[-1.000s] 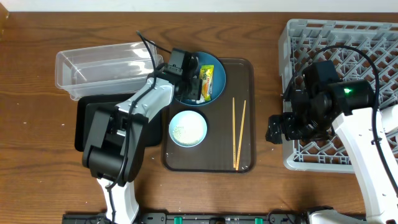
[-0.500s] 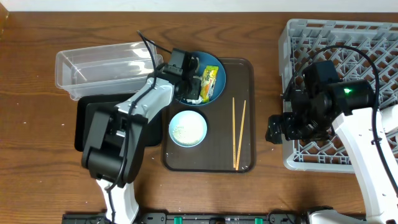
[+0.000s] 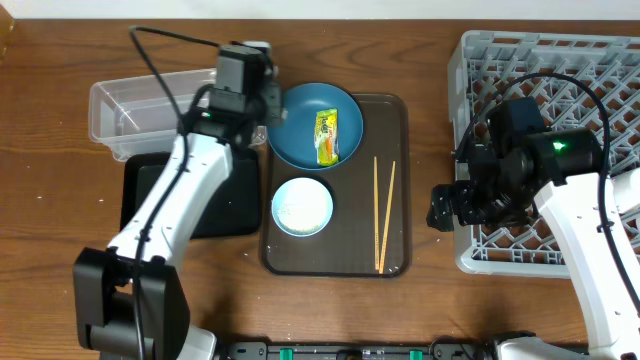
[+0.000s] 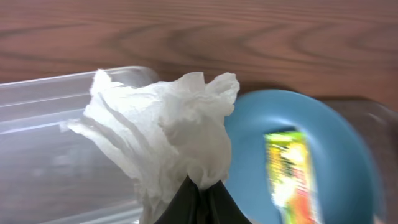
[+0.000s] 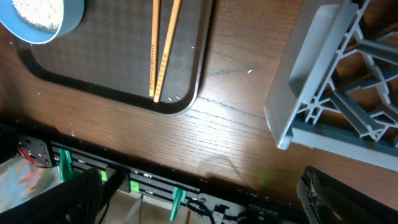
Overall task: Sort waste into correct bins and load items into the dishwasher rack
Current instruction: 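Drop the tissue into the clear plastic bin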
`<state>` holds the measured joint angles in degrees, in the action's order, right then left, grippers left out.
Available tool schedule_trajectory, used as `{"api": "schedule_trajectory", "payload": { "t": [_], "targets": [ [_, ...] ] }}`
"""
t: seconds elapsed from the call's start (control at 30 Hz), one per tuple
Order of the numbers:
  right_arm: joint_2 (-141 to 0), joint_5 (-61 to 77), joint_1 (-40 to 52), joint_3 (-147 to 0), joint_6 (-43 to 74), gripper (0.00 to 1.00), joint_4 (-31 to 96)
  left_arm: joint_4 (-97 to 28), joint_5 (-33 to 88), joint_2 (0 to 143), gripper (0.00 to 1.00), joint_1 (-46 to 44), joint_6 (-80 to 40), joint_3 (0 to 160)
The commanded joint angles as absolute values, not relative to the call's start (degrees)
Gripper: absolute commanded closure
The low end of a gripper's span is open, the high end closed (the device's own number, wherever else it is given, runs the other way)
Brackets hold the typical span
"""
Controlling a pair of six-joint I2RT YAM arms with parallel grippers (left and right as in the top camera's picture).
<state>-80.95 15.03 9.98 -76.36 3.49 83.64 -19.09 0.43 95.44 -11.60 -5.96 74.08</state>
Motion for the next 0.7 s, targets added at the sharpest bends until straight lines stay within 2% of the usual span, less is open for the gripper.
{"api": "schedule_trajectory", "payload": {
  "t": [0.0, 0.1, 0.17, 0.23, 0.27, 0.33, 0.5, 0.67],
  "targets": [
    [-80.36, 15.7, 10.48, -76.09, 4.23, 0.01, 83.53, -18.5, -2.66, 96.68, 0.92, -7.77, -5.78, 74.7],
    [-80.36, 15.7, 10.48, -76.09, 4.23, 0.01, 83.53, -17.54, -2.66, 98.0, 0.92, -4.67, -5.78, 74.67],
    [-80.36, 15.73, 10.48, -76.09, 4.23, 0.01, 83.57, -16.58, -2.63, 98.98, 0.85, -2.85, -5.8, 74.65],
    [-80.36, 15.73, 10.48, -76.09, 4.23, 0.01, 83.59, -15.79, -2.61, 99.68, 0.69, -1.48, -5.8, 74.65],
    [-80.36, 15.77, 10.48, -76.09, 4.23, 0.01, 83.64, -15.66, -2.59, 99.72, 0.57, -1.04, -5.8, 74.65],
    [-80.36, 16.01, 10.48, -76.09, 4.23, 0.01, 83.77, -15.22, -2.59, 99.57, 0.47, -0.58, -5.78, 74.65],
    [-80.36, 16.12, 10.48, -76.09, 4.23, 0.01, 83.72, -15.77, 3.14, 98.21, 0.45, -1.63, -5.82, 74.67],
    [-80.36, 16.12, 10.48, -76.09, 4.23, 0.01, 83.29, -17.43, 10.94, 98.17, 0.44, -7.16, -5.78, 74.28]
  ]
}}
